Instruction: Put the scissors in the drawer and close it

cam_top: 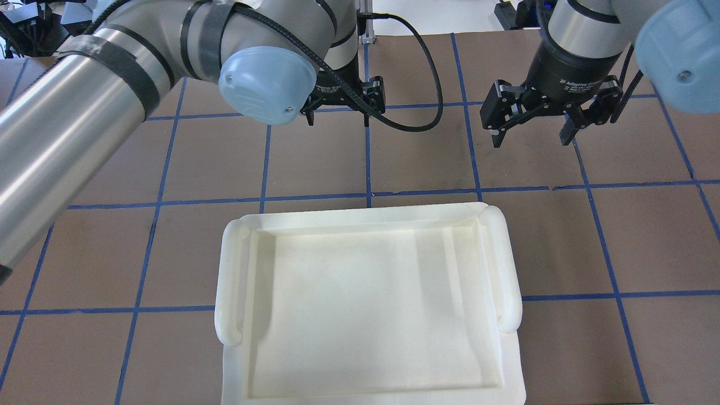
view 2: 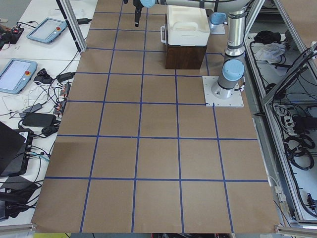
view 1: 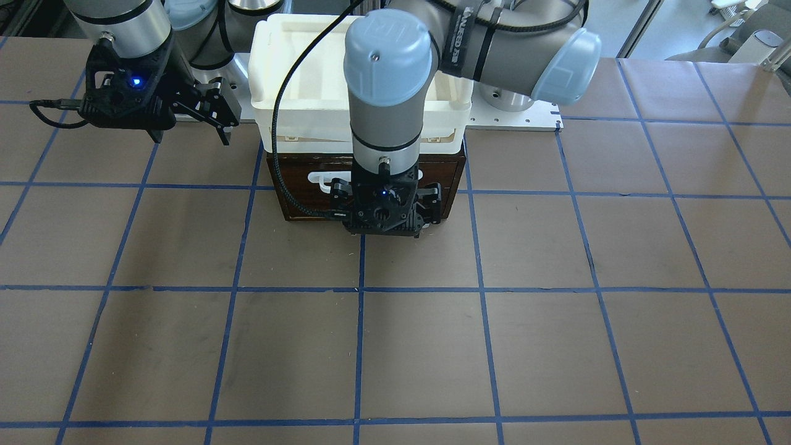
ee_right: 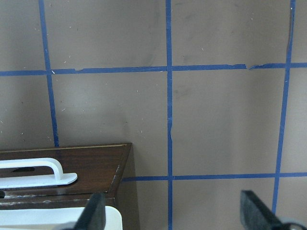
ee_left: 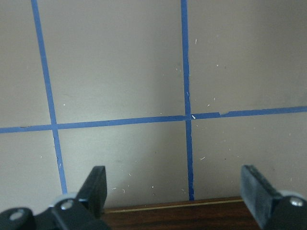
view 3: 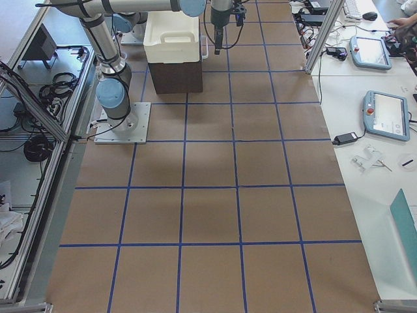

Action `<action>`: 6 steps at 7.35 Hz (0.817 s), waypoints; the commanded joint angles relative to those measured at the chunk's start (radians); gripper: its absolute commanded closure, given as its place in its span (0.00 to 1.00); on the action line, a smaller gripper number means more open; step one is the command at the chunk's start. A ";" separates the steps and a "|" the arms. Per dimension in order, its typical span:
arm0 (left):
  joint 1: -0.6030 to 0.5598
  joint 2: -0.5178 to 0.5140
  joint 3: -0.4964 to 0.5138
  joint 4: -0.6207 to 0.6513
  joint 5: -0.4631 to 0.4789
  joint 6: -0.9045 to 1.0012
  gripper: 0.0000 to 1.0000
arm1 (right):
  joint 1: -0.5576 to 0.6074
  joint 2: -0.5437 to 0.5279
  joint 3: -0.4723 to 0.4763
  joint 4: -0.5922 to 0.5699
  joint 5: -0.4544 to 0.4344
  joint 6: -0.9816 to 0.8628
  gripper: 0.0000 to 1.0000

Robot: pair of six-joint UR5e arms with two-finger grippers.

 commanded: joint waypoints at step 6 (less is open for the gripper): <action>0.234 0.178 -0.050 -0.174 -0.027 0.000 0.00 | 0.002 0.000 0.003 0.004 0.001 -0.002 0.00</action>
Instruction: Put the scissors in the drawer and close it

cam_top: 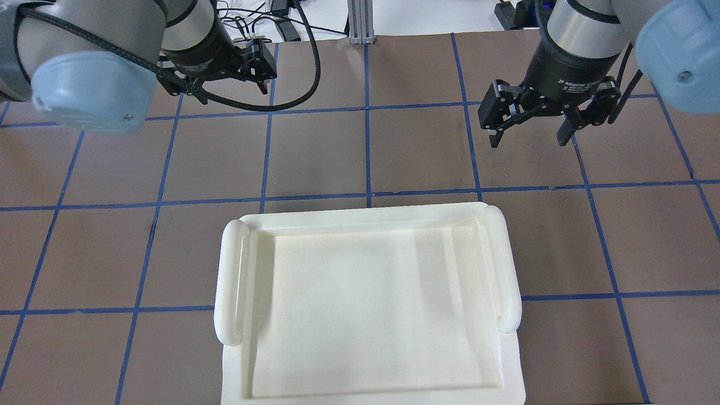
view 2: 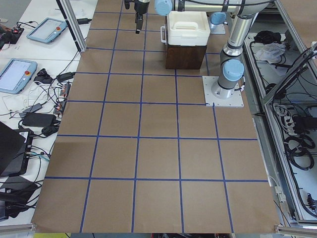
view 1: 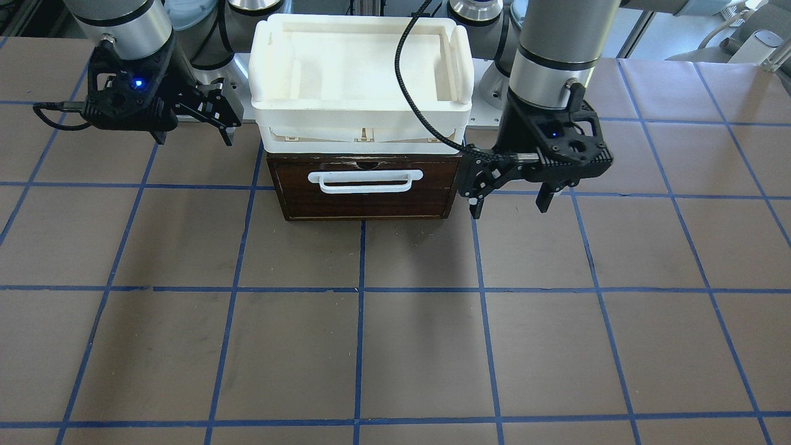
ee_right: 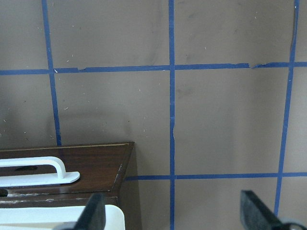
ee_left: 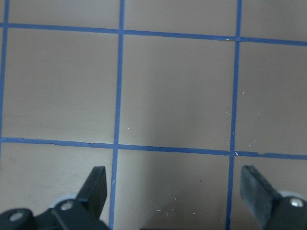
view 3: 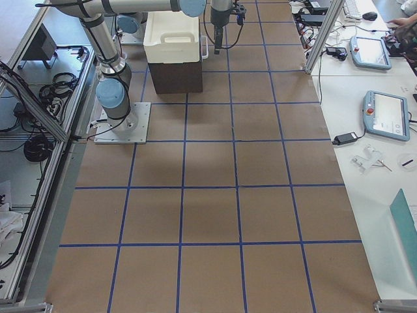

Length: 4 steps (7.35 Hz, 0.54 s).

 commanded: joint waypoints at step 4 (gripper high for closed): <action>0.008 0.026 0.065 -0.252 -0.018 -0.008 0.00 | 0.001 0.000 0.001 0.004 -0.001 -0.009 0.00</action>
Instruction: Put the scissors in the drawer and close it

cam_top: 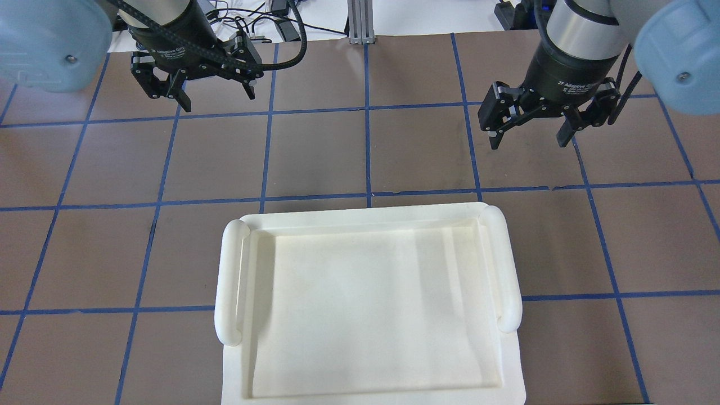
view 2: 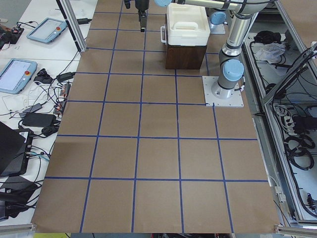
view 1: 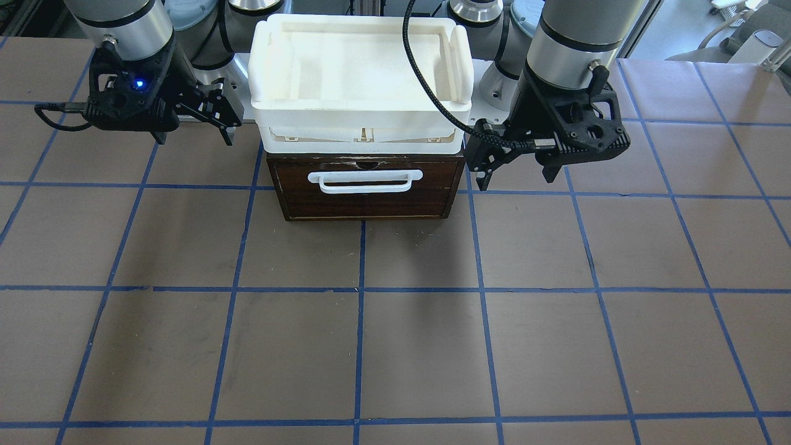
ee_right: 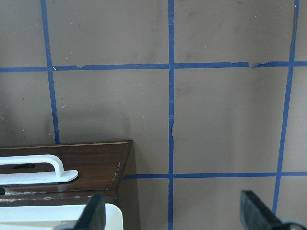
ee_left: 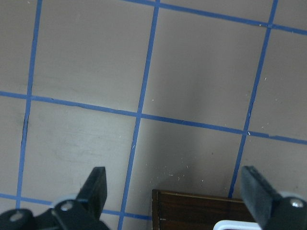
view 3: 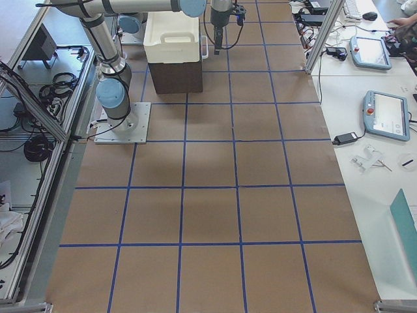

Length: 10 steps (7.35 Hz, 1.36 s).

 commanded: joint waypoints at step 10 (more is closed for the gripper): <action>0.002 0.039 -0.074 0.054 0.001 0.058 0.00 | 0.000 0.000 0.002 0.017 -0.002 -0.005 0.00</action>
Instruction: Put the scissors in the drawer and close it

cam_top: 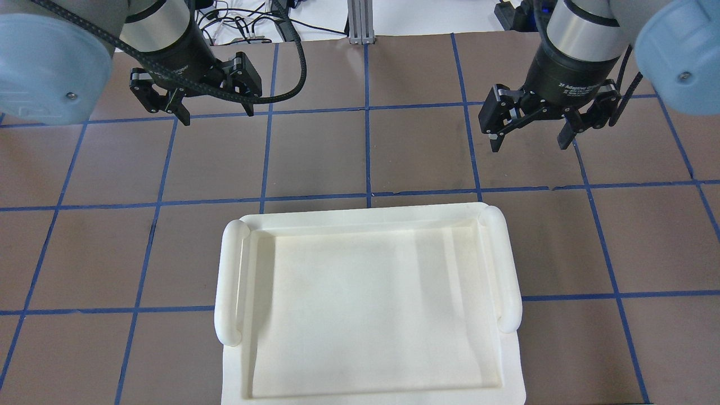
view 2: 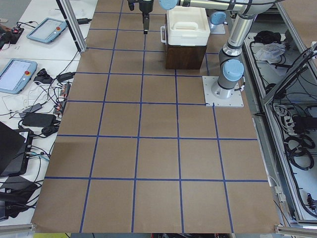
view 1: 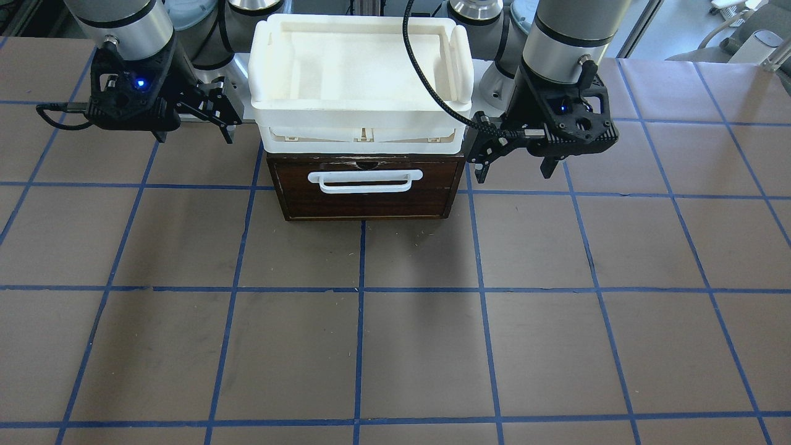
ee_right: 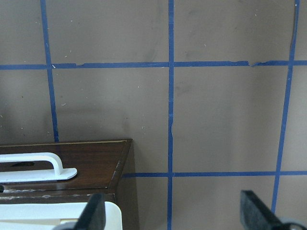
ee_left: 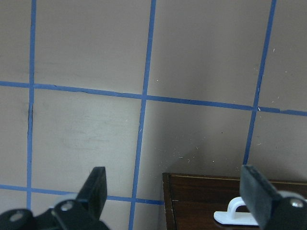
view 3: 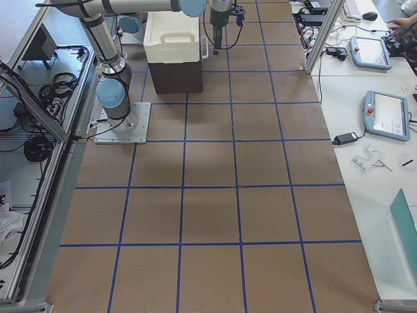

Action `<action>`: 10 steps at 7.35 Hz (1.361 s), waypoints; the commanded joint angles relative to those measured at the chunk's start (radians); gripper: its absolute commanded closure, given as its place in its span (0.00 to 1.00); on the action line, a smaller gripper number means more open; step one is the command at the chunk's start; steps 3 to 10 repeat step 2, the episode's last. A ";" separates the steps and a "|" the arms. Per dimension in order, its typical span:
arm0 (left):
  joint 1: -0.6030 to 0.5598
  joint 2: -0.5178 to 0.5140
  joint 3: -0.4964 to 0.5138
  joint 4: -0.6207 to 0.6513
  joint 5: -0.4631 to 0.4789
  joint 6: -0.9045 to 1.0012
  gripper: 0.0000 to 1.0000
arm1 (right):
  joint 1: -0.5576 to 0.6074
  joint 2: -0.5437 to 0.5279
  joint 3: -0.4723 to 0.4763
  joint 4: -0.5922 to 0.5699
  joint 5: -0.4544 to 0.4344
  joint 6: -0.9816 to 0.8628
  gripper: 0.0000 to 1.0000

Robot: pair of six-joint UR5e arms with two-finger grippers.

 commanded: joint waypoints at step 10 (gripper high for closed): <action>0.000 0.000 -0.001 0.003 0.000 -0.002 0.00 | 0.000 0.002 0.000 0.002 -0.002 -0.002 0.00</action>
